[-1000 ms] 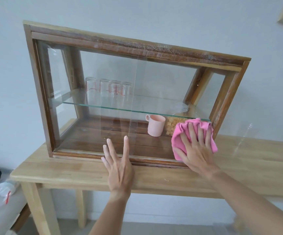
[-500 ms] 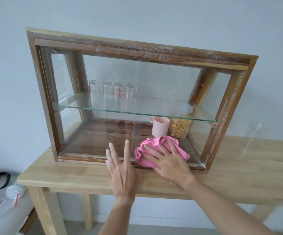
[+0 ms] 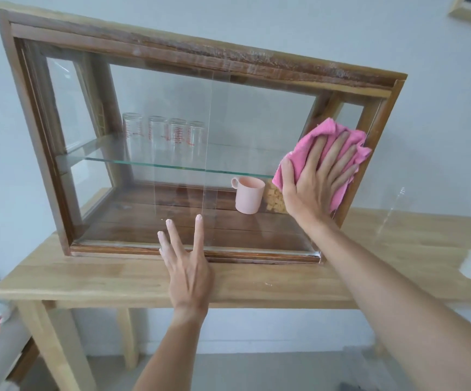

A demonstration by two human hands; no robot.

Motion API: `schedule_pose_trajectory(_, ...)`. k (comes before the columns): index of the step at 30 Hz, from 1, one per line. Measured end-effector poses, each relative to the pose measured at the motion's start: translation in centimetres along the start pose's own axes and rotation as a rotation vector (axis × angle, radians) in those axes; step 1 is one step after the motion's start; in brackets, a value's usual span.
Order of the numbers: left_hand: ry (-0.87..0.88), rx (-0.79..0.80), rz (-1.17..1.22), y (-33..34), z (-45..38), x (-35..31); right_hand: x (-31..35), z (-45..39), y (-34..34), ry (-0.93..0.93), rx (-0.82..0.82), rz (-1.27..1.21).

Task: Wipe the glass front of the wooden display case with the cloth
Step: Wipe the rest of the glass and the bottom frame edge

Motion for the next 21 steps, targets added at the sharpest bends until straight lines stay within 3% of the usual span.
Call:
schedule_pose_trajectory(5, 0.006, -0.007, 0.009, 0.1, 0.0, 0.1, -1.0, 1.0, 0.6, -0.016, -0.035, -0.001)
schedule_pose_trajectory(10, 0.003, 0.020, -0.014, 0.0, -0.1, 0.0, -1.7, 12.8, 3.1, 0.316, 0.207, -0.073)
schedule_pose_trajectory(13, 0.005, 0.034, -0.025, -0.2, -0.1, -0.2, -0.8, 13.9, 3.4, 0.488, 0.257, -0.126)
schedule_pose_trajectory(21, 0.031, -0.039, -0.015, -0.2, 0.1, -0.2, 2.9, -2.6, -1.3, 0.119, -0.031, -0.081)
Point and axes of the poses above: each hand's wrist, its own z-axis away from the middle knuckle, its own y-axis out of the palm, x = y × z, the point moved 1 cm from there along -z, towards the middle knuckle, and after that the axes turned 13 degrees about -z, right-handed, at the moved point
